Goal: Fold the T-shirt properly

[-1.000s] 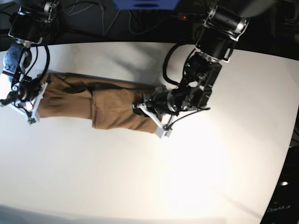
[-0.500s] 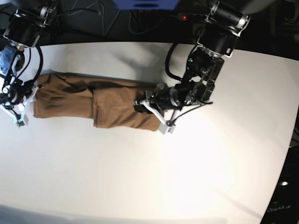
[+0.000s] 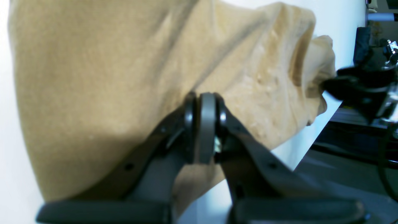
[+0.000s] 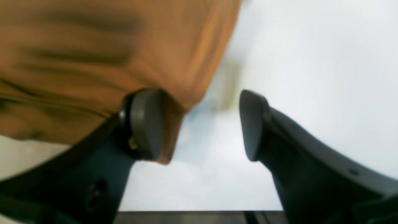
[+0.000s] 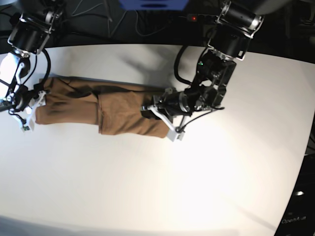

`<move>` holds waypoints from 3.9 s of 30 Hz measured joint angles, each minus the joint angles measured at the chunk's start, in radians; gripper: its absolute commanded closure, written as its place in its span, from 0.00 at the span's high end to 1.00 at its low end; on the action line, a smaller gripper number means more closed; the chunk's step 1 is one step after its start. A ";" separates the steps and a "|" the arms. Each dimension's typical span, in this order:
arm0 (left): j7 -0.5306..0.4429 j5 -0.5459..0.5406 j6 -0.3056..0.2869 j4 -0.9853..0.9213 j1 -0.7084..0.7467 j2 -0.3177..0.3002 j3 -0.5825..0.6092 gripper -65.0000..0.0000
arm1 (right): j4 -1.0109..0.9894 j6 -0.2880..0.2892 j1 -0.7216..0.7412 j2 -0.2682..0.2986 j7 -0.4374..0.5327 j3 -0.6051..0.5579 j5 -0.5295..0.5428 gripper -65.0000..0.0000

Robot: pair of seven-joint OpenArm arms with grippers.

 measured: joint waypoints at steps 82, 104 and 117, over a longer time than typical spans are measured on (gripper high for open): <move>0.018 -0.027 -0.021 0.002 0.018 -0.017 -0.045 0.05 | -0.242 -0.011 0.079 -0.013 0.222 0.004 0.037 0.14; 0.038 0.020 0.016 -0.006 -0.039 -0.013 -0.070 0.04 | -0.063 -0.003 -0.008 -0.049 0.162 -0.010 0.034 0.01; 0.079 0.079 0.068 0.182 0.002 -0.001 -0.072 0.04 | -0.040 0.000 -0.005 -0.059 0.125 -0.010 0.017 0.01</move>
